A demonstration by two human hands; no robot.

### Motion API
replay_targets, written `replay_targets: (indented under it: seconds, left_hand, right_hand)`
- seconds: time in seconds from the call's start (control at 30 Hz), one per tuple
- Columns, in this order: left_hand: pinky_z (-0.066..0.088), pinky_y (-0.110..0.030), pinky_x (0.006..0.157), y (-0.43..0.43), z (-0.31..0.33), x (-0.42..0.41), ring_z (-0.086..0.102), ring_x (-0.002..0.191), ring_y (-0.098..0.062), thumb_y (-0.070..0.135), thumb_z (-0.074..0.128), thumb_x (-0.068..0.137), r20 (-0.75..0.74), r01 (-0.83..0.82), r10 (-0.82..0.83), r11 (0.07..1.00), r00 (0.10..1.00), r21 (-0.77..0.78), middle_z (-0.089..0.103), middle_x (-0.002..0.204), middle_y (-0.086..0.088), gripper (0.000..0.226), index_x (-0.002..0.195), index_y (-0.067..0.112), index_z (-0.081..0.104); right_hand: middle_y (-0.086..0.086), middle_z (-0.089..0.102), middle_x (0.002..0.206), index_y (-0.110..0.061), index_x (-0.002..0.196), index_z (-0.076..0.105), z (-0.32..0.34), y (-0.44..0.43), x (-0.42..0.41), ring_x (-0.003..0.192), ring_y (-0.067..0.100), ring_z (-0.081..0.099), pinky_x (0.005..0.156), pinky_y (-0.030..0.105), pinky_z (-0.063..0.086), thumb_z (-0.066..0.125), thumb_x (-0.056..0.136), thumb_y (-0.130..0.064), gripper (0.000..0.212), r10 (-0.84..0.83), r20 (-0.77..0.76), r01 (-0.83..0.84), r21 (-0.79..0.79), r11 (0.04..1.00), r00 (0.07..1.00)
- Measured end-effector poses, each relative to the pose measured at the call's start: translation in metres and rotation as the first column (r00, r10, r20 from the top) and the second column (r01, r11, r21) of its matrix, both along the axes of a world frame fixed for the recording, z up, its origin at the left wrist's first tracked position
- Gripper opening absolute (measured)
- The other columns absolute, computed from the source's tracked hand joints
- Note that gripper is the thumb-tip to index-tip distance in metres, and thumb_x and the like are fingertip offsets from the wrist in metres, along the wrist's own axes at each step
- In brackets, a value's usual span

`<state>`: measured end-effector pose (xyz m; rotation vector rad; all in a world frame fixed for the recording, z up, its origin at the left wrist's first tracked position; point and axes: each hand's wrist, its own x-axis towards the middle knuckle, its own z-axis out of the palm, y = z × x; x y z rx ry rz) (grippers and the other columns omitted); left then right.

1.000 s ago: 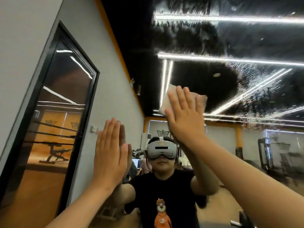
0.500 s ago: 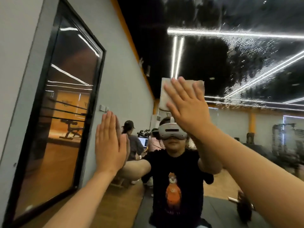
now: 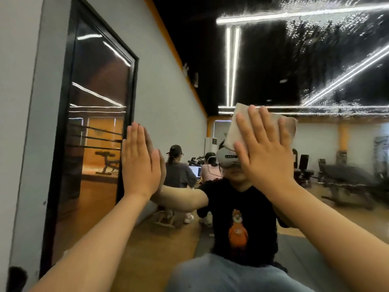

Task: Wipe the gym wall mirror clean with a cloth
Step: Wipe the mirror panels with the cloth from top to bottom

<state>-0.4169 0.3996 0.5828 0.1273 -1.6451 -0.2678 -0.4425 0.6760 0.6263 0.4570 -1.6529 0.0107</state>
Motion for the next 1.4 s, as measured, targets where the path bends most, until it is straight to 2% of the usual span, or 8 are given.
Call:
replay_targets:
  seconds: [0.27, 0.37, 0.5, 0.77, 1.03, 1.17, 1.3, 1.4]
  left_hand:
    - [-0.002, -0.029, 0.124, -0.025, -0.002, 0.019, -0.007, 0.151, -0.002, 0.045, 0.021, 0.1, 0.015, 0.157, -0.156, 0.986, 0.988, -0.064, -0.001, 0.166, 0.005, 0.067, 0.159, 0.015, 0.008]
    - [0.002, -0.036, 0.125, -0.054, -0.014, 0.021, -0.001, 0.153, -0.01, 0.04, 0.023, 0.099, -0.036, 0.099, -0.102, 0.994, 0.994, -0.055, 0.003, 0.166, -0.001, 0.067, 0.159, 0.012, 0.008]
    - [0.008, -0.045, 0.125, -0.079, -0.026, 0.008, -0.002, 0.153, -0.01, 0.038, 0.022, 0.1, -0.078, 0.106, -0.098, 0.989, 0.992, 0.103, 0.002, 0.165, 0.003, 0.066, 0.159, 0.012, 0.008]
    - [0.01, -0.046, 0.124, -0.084, -0.03, 0.002, 0.003, 0.153, -0.009, 0.03, 0.023, 0.101, -0.154, 0.188, -0.174, 0.979, 0.973, 0.075, 0.011, 0.166, 0.0, 0.061, 0.157, 0.009, 0.018]
    - [0.01, -0.046, 0.124, -0.087, -0.033, -0.001, 0.009, 0.153, -0.015, 0.034, 0.02, 0.102, -0.256, 0.261, -0.222, 0.957, 0.941, 0.127, 0.019, 0.165, -0.006, 0.06, 0.156, 0.007, 0.024]
    - [0.008, -0.046, 0.124, -0.088, -0.034, 0.0, 0.008, 0.153, -0.013, 0.034, 0.02, 0.103, -0.224, 0.238, -0.206, 0.964, 0.952, 0.122, 0.019, 0.165, -0.003, 0.058, 0.156, 0.011, 0.025]
    - [0.006, -0.043, 0.125, -0.089, -0.032, 0.002, 0.007, 0.153, -0.013, 0.036, 0.024, 0.101, -0.2, 0.227, -0.198, 0.965, 0.959, 0.133, 0.019, 0.165, -0.002, 0.06, 0.157, 0.013, 0.022]
    - [0.006, -0.042, 0.125, -0.089, -0.031, 0.0, 0.007, 0.153, -0.013, 0.033, 0.031, 0.101, -0.189, 0.19, -0.161, 0.971, 0.969, 0.144, 0.018, 0.165, -0.001, 0.06, 0.157, 0.013, 0.021]
  right_hand:
    - [0.006, 0.004, 0.167, -0.024, 0.16, 0.01, 0.085, -0.051, 0.004, 0.153, 0.024, -0.003, 0.122, 0.048, -0.005, 0.016, 0.102, -0.047, 0.063, -0.002, 0.048, 0.004, -0.049, 0.999, 0.999]
    - [0.007, 0.002, 0.167, -0.022, 0.16, 0.009, 0.103, -0.097, 0.009, 0.153, 0.026, -0.005, 0.12, 0.048, -0.01, 0.016, 0.102, -0.044, 0.062, -0.005, 0.045, 0.008, -0.074, 0.997, 0.999]
    - [0.007, -0.008, 0.166, -0.023, 0.158, -0.003, 0.086, -0.167, 0.018, 0.152, 0.027, -0.013, 0.119, 0.051, -0.016, 0.014, 0.105, -0.044, 0.06, 0.0, 0.054, -0.006, 0.111, 0.994, 0.999]
    - [0.005, -0.012, 0.166, -0.023, 0.159, -0.006, 0.068, -0.271, 0.03, 0.151, 0.026, -0.017, 0.121, 0.052, -0.011, 0.013, 0.107, -0.043, 0.059, -0.023, 0.065, 0.002, 0.313, 0.95, 0.998]
    - [0.005, -0.004, 0.167, -0.023, 0.159, 0.003, 0.002, -0.246, 0.023, 0.153, 0.026, -0.011, 0.12, 0.052, -0.012, 0.005, 0.102, -0.045, 0.061, -0.018, 0.032, 0.0, 0.489, 0.872, 0.999]
    - [0.006, 0.013, 0.165, -0.023, 0.158, 0.019, -0.042, -0.219, 0.015, 0.153, 0.026, 0.004, 0.122, 0.05, -0.005, 0.017, 0.103, -0.047, 0.06, -0.003, -0.018, 0.013, 0.57, 0.821, 1.0]
    - [0.005, 0.027, 0.162, -0.024, 0.155, 0.031, -0.013, -0.191, 0.007, 0.151, 0.025, 0.02, 0.121, 0.049, 0.009, 0.022, 0.101, -0.048, 0.06, 0.028, -0.068, 0.023, 0.65, 0.76, 0.997]
    - [0.007, 0.034, 0.159, -0.022, 0.152, 0.038, 0.035, -0.162, 0.002, 0.147, 0.028, 0.029, 0.119, 0.048, 0.012, 0.029, 0.1, -0.046, 0.058, 0.058, -0.102, 0.005, 0.533, 0.846, 0.993]
